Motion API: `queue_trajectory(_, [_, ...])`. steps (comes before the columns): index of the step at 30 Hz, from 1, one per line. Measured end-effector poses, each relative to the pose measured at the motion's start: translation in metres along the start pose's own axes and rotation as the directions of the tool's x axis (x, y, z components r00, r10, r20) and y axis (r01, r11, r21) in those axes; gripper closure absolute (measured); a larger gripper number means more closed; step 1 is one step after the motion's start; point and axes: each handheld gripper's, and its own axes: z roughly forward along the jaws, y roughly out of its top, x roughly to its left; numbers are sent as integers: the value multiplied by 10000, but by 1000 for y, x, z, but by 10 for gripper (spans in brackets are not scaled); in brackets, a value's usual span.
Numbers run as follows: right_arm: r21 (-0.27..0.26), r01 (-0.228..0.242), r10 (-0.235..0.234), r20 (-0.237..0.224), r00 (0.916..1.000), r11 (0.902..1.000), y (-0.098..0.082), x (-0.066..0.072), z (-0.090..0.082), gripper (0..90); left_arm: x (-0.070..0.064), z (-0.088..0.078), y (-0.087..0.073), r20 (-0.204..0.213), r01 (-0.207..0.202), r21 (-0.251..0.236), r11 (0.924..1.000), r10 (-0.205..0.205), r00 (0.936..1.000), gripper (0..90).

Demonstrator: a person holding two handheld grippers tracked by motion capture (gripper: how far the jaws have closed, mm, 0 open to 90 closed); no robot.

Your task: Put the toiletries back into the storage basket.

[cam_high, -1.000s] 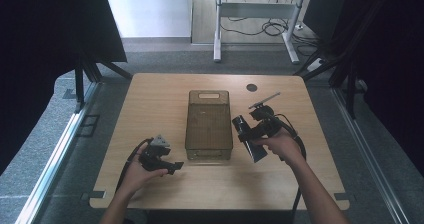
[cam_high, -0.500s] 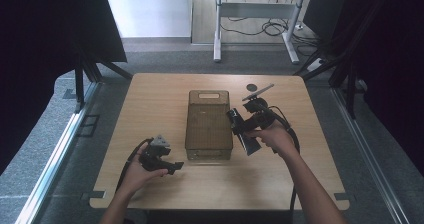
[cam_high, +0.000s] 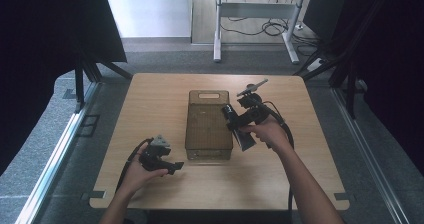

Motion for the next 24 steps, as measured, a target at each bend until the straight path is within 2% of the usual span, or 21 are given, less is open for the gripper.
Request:
queue_trajectory(8, [79, 192, -191, -88, 9998, 9998, 12, 9, 5, 456, 0, -2, 1, 4, -18, -42, 10000, 18, 10000, 229])
queue_trajectory(14, [81, 109, -106, -284, 9995, 9999, 22, 11, 11, 456, 0, -2, 1, 22, -25, -44, 10000, 25, 10000, 229])
queue_trajectory(24, [236, -89, 95, -246, 9997, 9997, 37, 14, 23, 456, -1, -1, 1, 70, -85, -65, 9999, 86, 9999, 229])
